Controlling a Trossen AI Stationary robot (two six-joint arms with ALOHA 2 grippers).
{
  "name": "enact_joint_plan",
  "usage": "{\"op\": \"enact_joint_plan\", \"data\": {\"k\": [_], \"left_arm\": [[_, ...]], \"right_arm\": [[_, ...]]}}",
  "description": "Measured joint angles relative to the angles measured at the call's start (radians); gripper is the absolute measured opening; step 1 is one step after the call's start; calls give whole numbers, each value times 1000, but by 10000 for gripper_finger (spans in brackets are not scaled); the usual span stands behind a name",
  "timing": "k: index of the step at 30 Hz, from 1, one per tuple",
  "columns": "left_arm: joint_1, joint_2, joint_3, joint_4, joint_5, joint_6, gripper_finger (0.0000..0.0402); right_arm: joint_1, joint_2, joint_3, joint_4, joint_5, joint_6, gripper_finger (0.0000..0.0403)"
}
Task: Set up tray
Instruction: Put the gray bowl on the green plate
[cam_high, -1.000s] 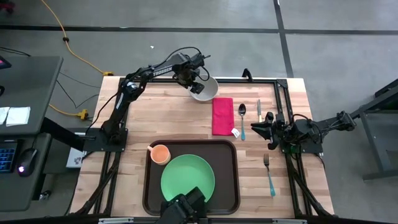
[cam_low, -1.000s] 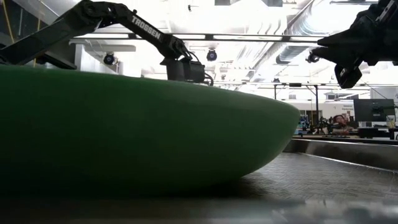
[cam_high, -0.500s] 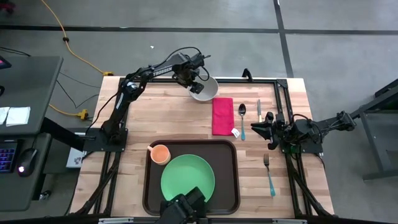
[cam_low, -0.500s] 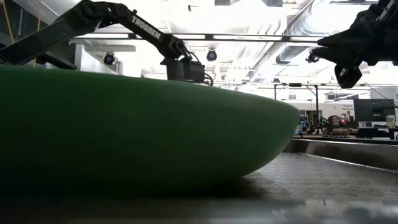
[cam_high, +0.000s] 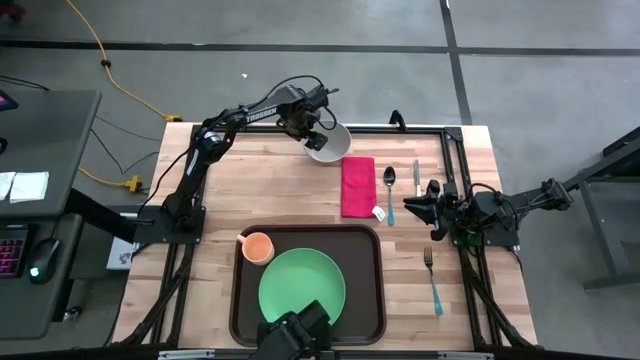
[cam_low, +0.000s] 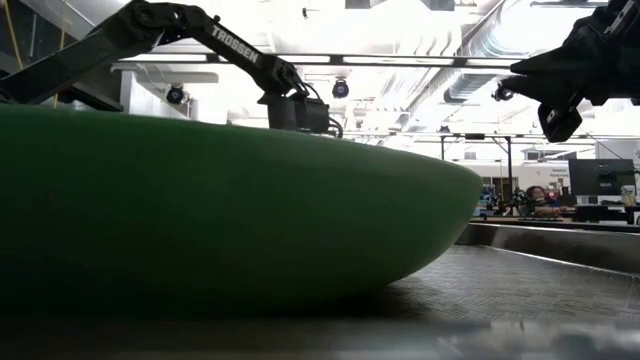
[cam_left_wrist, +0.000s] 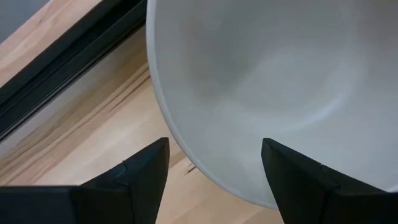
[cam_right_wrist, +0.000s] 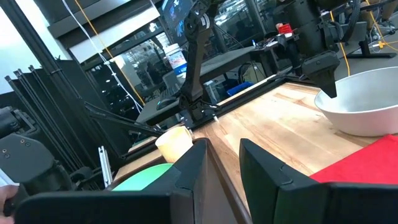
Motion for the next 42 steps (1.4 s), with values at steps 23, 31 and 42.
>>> {"op": "enact_joint_plan", "data": {"k": [23, 31, 42], "left_arm": [[0, 0, 0, -20, -16, -1, 179], [1, 0, 0, 11, -20, -9, 92], [0, 0, 0, 39, -16, 2, 35]], "right_arm": [[0, 0, 0, 0, 0, 0, 74], [0, 0, 0, 0, 0, 0, 74], [0, 0, 0, 0, 0, 0, 74]]}}
